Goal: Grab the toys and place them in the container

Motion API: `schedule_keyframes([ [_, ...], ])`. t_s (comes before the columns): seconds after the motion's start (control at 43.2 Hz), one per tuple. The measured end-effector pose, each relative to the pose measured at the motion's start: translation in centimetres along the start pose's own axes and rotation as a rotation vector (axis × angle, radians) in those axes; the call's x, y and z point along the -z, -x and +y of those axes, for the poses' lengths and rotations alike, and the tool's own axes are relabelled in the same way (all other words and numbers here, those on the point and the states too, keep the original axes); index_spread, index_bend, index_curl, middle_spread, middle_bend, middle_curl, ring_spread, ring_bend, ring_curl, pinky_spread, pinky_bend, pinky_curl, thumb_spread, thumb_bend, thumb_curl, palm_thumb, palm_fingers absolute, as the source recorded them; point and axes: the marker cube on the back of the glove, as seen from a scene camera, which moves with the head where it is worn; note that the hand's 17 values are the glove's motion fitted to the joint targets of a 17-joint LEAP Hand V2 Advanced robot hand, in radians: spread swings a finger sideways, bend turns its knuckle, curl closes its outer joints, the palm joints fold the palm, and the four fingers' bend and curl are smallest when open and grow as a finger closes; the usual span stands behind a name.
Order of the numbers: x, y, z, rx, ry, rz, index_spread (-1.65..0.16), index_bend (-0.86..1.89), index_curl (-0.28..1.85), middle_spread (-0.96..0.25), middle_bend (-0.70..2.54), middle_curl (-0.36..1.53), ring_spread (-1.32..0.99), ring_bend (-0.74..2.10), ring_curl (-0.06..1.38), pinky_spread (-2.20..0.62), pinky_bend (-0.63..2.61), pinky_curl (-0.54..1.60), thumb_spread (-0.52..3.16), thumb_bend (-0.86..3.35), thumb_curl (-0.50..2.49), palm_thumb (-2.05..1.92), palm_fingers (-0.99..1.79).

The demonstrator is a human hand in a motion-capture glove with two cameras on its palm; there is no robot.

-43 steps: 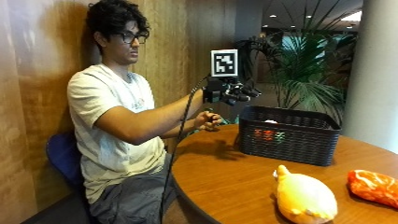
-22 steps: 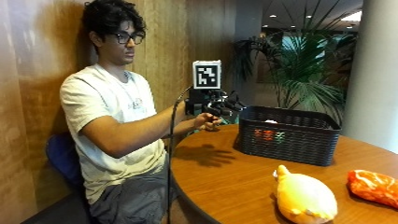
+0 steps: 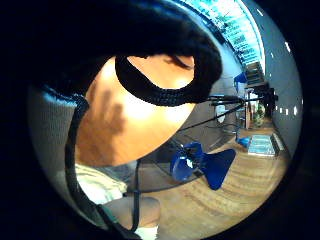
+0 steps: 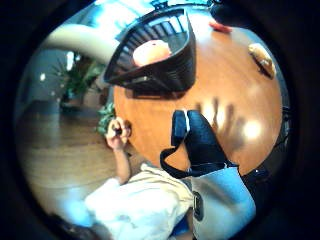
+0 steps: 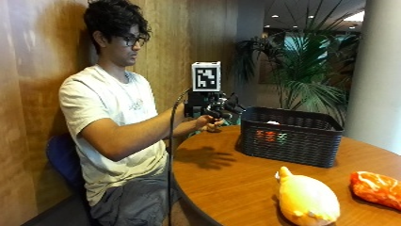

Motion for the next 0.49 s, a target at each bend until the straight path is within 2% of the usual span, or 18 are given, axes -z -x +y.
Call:
schedule_keyframes([
  [0.185, 0.2, 0.5, -0.4, -0.100, -0.010, -0.046, -0.29, 0.19, 0.42, 0.02, 0.17, 0.32, 0.06, 0.18, 0.37, 0.06, 0.92, 0.32, 1.41, -0.01, 0.38, 0.21, -0.05],
  [0.486, -0.1, 1.3, -0.1, -0.005, -0.006, -0.102, -0.30, 0.19, 0.43, 0.02, 0.17, 0.31, 0.06, 0.18, 0.36, 0.06, 0.90, 0.32, 1.41, -0.01, 0.37, 0.21, -0.04],
])
